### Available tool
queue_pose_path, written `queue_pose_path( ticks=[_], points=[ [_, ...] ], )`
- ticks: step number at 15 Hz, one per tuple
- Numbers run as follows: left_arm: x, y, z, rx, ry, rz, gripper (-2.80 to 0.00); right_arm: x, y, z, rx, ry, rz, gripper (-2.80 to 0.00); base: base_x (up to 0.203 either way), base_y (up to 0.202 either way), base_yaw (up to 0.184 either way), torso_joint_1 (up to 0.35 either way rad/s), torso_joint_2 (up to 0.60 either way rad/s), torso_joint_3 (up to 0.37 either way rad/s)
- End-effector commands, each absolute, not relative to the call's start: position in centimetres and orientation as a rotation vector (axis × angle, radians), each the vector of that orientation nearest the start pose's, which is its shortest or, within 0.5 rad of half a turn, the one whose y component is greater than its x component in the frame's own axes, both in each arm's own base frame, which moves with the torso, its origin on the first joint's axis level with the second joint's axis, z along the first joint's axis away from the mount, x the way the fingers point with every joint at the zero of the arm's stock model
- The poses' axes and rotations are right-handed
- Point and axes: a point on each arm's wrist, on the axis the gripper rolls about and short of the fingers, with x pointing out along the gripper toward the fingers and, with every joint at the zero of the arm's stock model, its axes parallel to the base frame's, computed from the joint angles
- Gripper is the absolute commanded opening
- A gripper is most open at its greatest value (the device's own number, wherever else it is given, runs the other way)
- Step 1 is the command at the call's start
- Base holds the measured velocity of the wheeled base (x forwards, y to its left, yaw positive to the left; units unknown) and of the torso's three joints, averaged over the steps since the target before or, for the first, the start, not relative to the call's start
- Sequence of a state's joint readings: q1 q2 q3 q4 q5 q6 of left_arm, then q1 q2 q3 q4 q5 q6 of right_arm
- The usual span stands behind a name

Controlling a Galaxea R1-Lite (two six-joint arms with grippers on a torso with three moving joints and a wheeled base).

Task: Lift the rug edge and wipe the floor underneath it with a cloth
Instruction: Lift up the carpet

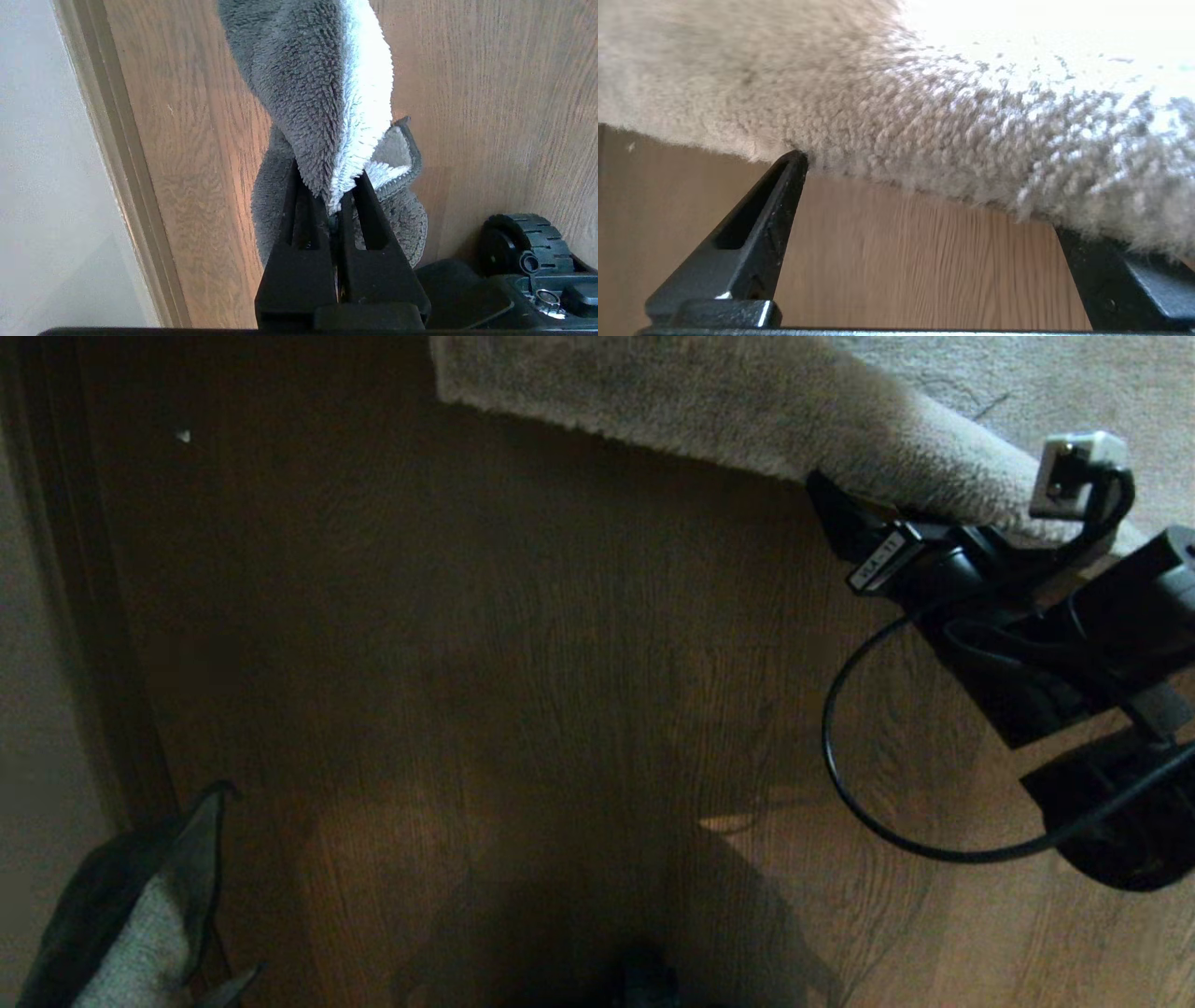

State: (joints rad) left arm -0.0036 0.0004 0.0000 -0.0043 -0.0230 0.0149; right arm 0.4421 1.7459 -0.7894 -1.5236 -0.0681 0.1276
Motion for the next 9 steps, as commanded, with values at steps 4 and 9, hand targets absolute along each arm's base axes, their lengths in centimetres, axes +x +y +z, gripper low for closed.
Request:
queue_pose_path(
  ticks=[4,9],
  points=[
    [-2.3,0.0,7.6,0.015,-0.005,-0.026,-2.8,25.9,12.7,24.6,0.307,-0.512,0.42,0.0,0.0,0.0,0.0,0.0,0.0,0.0],
    [-2.3,0.0,7.6,0.015,-0.005,-0.026,-2.8,27.9,13.9,23.0,0.342,-0.469,0.427,0.0,0.0,0.0,0.0,0.0,0.0,0.0]
  ],
)
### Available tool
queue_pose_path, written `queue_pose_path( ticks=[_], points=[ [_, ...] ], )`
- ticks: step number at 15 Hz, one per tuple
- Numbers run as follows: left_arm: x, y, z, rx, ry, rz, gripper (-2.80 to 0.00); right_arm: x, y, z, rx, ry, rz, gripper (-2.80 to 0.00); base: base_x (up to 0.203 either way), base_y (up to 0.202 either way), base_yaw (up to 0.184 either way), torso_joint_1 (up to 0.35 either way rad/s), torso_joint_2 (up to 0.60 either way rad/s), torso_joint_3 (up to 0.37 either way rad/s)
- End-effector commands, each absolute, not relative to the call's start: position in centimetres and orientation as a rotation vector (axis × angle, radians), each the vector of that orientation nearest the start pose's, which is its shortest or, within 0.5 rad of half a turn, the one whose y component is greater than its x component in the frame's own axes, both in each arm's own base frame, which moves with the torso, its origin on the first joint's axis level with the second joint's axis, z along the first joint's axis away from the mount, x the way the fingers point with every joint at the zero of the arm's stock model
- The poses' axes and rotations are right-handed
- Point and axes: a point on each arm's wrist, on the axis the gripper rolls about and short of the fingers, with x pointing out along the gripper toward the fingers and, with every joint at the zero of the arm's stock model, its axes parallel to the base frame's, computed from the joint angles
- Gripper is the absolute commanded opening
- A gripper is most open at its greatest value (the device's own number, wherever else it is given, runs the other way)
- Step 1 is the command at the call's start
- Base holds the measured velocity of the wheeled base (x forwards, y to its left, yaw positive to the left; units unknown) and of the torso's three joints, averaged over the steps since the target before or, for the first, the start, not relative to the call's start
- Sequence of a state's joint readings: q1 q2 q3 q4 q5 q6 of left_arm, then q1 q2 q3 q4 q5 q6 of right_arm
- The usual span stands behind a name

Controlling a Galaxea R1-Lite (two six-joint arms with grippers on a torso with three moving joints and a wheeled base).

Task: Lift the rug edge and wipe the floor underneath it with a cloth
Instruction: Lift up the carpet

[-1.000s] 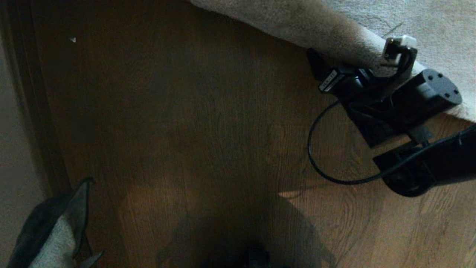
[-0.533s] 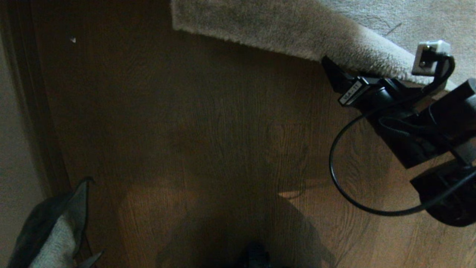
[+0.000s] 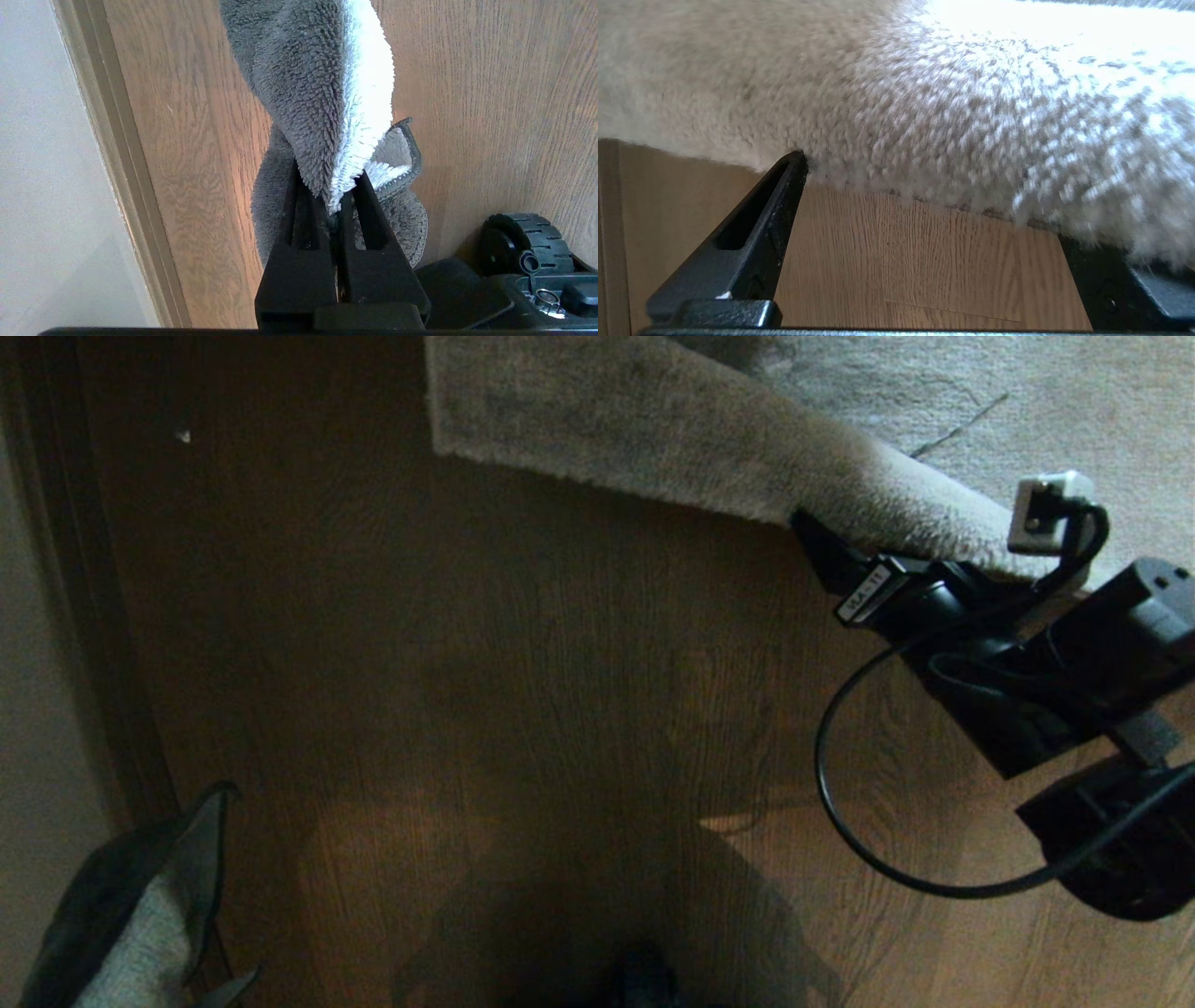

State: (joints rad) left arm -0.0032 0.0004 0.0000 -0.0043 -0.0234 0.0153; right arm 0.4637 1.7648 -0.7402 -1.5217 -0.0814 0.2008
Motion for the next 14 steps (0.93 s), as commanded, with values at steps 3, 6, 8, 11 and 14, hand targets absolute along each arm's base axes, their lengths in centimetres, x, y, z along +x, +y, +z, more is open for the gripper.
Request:
queue_pose_path(
  ticks=[3,6,8,11,14],
  points=[
    [-2.3,0.0,7.6,0.015,-0.005,-0.026,-2.8,29.5,16.0,22.9,0.379,-0.484,0.416,0.0,0.0,0.0,0.0,0.0,0.0,0.0],
    [-2.3,0.0,7.6,0.015,-0.005,-0.026,-2.8,30.9,18.3,23.1,0.407,-0.517,0.445,0.0,0.0,0.0,0.0,0.0,0.0,0.0],
    [-2.3,0.0,7.6,0.015,-0.005,-0.026,-2.8,31.6,19.7,23.3,0.425,-0.54,0.463,0.0,0.0,0.0,0.0,0.0,0.0,0.0],
    [-2.3,0.0,7.6,0.015,-0.005,-0.026,-2.8,31.8,21.7,23.2,0.45,-0.549,0.489,0.0,0.0,0.0,0.0,0.0,0.0,0.0],
    [-2.3,0.0,7.6,0.015,-0.005,-0.026,-2.8,32.1,23.1,23.3,0.464,-0.563,0.514,0.0,0.0,0.0,0.0,0.0,0.0,0.0]
  ],
)
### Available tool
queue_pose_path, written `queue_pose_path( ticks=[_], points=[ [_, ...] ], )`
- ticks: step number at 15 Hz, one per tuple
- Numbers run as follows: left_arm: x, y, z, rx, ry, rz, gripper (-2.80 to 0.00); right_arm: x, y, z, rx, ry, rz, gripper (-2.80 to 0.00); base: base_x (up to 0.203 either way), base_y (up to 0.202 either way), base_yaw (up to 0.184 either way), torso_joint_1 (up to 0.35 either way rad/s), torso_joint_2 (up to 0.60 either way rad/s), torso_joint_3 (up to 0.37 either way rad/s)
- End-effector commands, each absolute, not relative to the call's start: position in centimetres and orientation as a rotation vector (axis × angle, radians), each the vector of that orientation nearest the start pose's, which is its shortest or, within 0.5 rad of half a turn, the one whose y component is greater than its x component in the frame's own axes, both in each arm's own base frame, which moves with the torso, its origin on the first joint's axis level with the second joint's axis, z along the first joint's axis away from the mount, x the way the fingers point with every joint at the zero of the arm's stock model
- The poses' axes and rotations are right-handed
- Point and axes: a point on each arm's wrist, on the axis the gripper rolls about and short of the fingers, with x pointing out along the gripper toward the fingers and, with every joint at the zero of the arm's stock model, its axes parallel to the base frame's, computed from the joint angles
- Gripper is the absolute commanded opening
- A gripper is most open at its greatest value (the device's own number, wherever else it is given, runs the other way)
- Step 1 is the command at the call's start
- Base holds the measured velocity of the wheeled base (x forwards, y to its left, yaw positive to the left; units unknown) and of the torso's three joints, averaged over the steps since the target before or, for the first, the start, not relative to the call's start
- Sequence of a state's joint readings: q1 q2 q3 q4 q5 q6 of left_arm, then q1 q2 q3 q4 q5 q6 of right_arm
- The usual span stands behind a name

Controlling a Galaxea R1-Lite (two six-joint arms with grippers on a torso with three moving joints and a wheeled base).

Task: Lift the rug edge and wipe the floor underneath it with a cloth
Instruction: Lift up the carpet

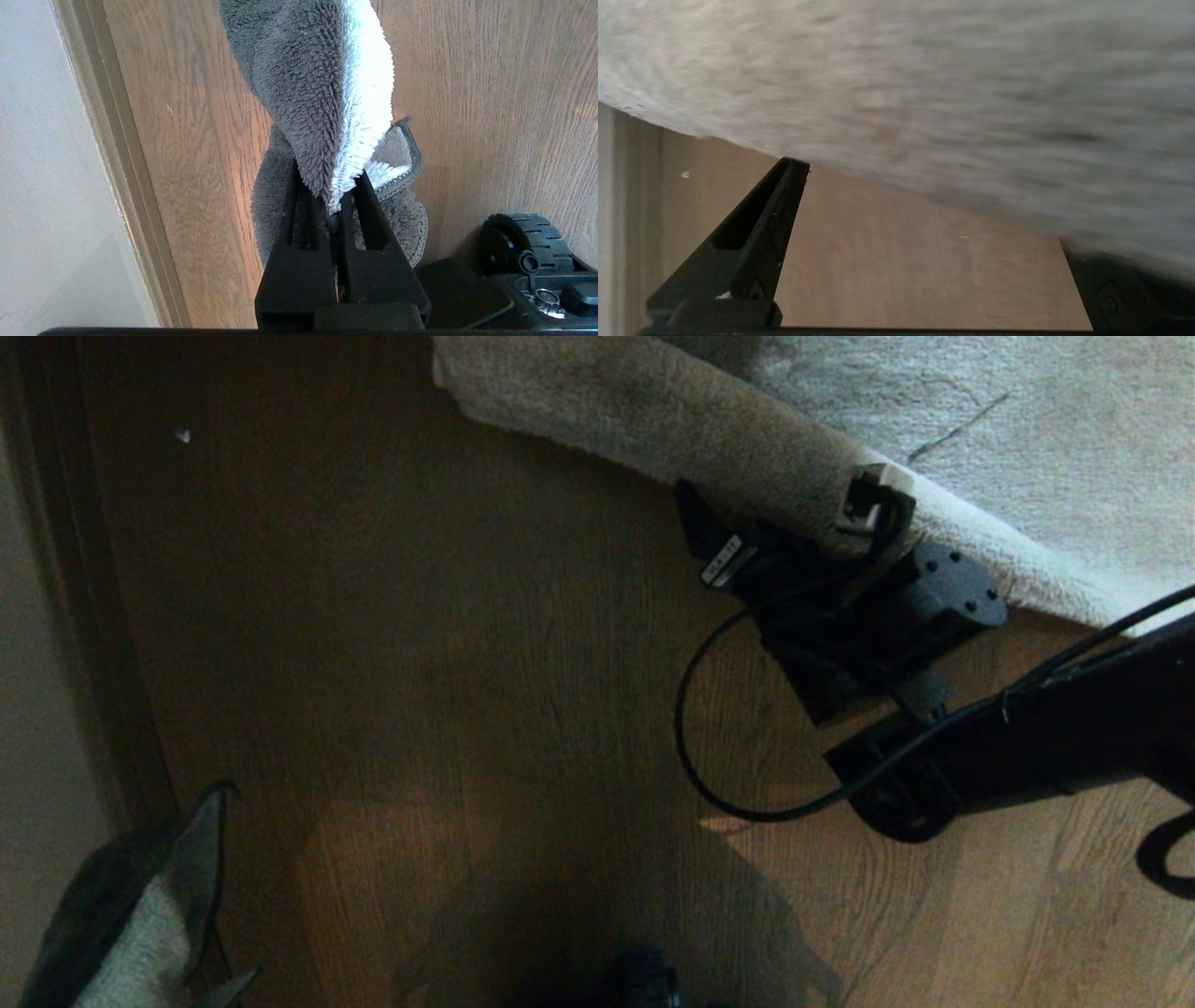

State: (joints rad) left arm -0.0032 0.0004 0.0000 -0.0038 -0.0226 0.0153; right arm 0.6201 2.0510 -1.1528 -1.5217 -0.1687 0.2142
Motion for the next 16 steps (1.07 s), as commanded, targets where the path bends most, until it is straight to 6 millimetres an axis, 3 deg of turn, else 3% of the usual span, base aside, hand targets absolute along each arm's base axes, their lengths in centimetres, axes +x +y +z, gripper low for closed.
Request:
queue_pose_path(
  ticks=[1,8,16],
  points=[
    [-2.3,0.0,7.6,0.015,-0.005,-0.026,-2.8,32.0,23.5,23.3,0.463,-0.564,0.523,0.0,0.0,0.0,0.0,0.0,0.0,0.0],
    [-2.3,0.0,7.6,0.015,-0.005,-0.026,-2.8,31.1,23.7,25.1,0.384,-0.59,0.516,0.0,0.0,0.0,0.0,0.0,0.0,0.0],
    [-2.3,0.0,7.6,0.015,-0.005,-0.026,-2.8,31.0,24.0,24.9,0.363,-0.587,0.517,0.0,0.0,0.0,0.0,0.0,0.0,0.0]
  ],
)
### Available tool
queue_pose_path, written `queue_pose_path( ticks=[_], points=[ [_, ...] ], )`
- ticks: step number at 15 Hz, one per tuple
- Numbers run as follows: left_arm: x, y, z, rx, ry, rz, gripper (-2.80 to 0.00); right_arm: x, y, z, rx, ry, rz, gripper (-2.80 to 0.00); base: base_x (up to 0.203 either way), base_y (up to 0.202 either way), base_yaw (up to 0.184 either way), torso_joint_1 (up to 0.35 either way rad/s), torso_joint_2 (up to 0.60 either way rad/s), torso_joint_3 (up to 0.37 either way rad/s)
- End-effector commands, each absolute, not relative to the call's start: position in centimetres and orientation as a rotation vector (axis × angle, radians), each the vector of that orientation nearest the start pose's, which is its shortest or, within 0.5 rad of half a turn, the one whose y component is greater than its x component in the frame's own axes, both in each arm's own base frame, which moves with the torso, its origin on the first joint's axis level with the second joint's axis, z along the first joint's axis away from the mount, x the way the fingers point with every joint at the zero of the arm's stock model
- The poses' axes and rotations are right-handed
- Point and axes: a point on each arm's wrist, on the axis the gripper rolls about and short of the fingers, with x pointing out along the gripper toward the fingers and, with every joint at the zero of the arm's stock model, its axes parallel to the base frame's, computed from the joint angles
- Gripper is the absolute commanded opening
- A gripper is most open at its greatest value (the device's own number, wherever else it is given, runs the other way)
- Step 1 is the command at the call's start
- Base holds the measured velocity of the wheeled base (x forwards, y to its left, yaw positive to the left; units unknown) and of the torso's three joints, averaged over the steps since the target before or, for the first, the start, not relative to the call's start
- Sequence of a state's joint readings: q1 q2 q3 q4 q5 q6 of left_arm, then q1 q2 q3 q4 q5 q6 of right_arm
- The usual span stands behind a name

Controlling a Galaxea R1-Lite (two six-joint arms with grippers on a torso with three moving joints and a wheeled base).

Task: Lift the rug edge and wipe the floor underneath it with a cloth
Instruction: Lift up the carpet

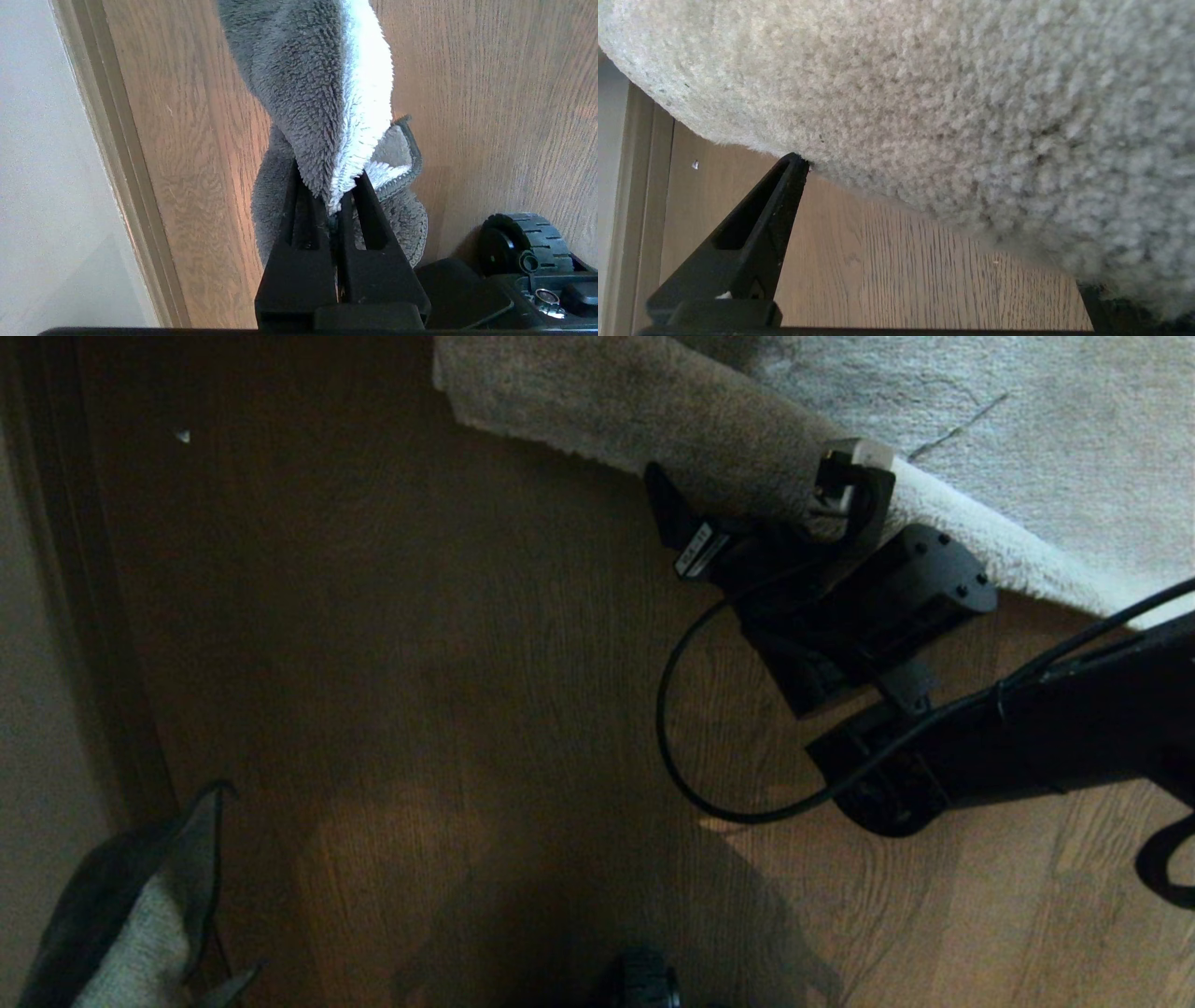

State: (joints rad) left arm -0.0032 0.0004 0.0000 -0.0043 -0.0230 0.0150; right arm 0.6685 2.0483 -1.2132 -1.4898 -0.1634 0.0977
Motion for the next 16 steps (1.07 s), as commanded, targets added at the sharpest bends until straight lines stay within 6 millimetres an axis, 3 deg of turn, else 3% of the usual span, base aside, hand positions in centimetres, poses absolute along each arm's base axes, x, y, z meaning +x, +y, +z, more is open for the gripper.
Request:
queue_pose_path(
  ticks=[1,9,10,16],
  points=[
    [-2.28,-0.04,7.6,0.015,-0.005,-0.026,-2.8,30.97,24.01,24.94,0.362,-0.587,0.518,0.0,0.0,0.0,0.0,0.0,0.0,0.0],
    [-2.28,-0.04,7.6,0.015,-0.005,-0.026,-2.8,31.06,24.03,24.84,0.358,-0.584,0.51,0.0,0.0,0.0,0.0,0.0,0.0,0.0],
    [-2.28,-0.04,7.6,0.015,-0.005,-0.026,-2.8,31.08,24.0,24.79,0.348,-0.585,0.505,-2.8,0.0,0.0,0.0,0.0,0.0,0.0],
    [-2.28,-0.04,7.6,0.015,-0.005,-0.026,-2.8,31.07,24.01,24.73,0.334,-0.586,0.509,-2.8,0.0,0.0,0.0,0.0,0.0,0.0]
  ],
)
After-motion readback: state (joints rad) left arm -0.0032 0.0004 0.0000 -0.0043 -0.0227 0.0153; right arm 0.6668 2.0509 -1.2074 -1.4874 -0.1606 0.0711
